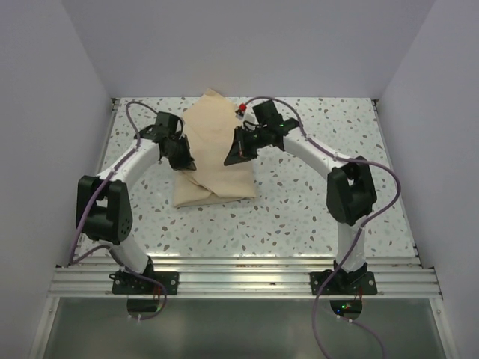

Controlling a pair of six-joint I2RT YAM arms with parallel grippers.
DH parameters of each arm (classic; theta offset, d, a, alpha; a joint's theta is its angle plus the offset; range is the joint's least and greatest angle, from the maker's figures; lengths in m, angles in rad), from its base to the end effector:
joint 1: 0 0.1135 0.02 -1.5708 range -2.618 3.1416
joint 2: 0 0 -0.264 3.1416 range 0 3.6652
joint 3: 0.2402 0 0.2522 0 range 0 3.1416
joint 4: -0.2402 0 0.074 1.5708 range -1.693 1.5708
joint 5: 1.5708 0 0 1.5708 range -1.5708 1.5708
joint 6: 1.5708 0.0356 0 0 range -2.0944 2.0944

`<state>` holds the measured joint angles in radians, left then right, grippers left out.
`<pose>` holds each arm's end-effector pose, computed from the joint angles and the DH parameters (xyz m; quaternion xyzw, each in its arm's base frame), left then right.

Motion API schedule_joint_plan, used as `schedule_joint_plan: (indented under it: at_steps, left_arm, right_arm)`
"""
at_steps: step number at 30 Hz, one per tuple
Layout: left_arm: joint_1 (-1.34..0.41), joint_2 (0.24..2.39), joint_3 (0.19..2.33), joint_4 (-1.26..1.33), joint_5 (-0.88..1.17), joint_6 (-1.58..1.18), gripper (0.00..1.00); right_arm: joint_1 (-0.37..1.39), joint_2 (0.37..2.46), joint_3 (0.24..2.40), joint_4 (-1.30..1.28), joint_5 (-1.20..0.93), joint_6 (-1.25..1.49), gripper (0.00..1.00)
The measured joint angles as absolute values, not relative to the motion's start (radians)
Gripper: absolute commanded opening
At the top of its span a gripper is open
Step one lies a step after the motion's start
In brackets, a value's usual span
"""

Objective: Prepare the surgical pack

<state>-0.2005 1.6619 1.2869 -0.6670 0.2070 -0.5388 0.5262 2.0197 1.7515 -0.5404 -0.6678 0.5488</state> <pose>0.3404 -0.0766 0.2485 -0.1350 0.9509 -0.1869 0.2063 0.3842 0.2486 0.2705 -0.1120 0.8783 0.4412 0.1461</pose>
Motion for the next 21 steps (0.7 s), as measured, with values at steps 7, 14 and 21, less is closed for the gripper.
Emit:
schedule_joint_plan:
  at_steps: [7, 14, 21]
  left_arm:
    - [-0.158, 1.764, 1.286, -0.649, 0.221, -0.537, 0.00]
    - [-0.106, 1.799, 1.278, -0.643, 0.205, -0.526, 0.00]
    - [-0.105, 1.818, 1.261, -0.611, 0.207, -0.511, 0.00]
  right_arm:
    - [0.586, 2.004, 1.565, -0.441, -0.824, 0.541, 0.00]
    - [0.588, 2.097, 1.497, -0.307, -0.902, 0.548, 0.00]
    - [0.589, 2.149, 1.439, -0.314, -0.905, 0.522, 0.00]
